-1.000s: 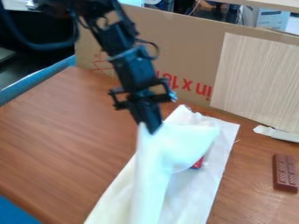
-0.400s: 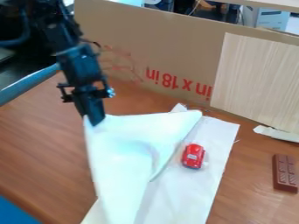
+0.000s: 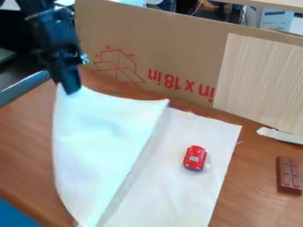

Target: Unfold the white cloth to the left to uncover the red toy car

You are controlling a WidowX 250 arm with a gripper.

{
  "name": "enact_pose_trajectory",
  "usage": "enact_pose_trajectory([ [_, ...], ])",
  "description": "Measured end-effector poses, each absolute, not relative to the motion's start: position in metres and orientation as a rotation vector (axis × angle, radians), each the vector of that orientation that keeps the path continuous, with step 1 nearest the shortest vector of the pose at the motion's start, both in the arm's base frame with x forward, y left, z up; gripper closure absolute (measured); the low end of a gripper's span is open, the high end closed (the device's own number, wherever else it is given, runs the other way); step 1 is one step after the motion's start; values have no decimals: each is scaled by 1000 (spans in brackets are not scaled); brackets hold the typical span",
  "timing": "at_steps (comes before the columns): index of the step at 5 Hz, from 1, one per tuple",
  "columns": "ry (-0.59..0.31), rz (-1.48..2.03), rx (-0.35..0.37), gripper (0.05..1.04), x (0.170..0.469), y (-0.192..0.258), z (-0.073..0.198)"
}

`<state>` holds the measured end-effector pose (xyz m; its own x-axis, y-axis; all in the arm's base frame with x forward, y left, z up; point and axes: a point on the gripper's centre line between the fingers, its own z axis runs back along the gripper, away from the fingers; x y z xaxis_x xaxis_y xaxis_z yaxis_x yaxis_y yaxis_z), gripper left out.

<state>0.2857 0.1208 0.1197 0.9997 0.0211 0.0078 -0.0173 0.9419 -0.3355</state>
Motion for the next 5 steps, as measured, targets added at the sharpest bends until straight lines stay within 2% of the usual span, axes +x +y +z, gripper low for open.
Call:
enact_pose_trajectory([
  [2, 10, 78, -286, 1032, 290, 158, 112],
  [3, 67, 108, -256, 1017, 287, 169, 100],
  [4, 70, 140, -231, 883, 283, 181, 101],
  [5, 75, 162, -226, 638, 275, 193, 102],
])
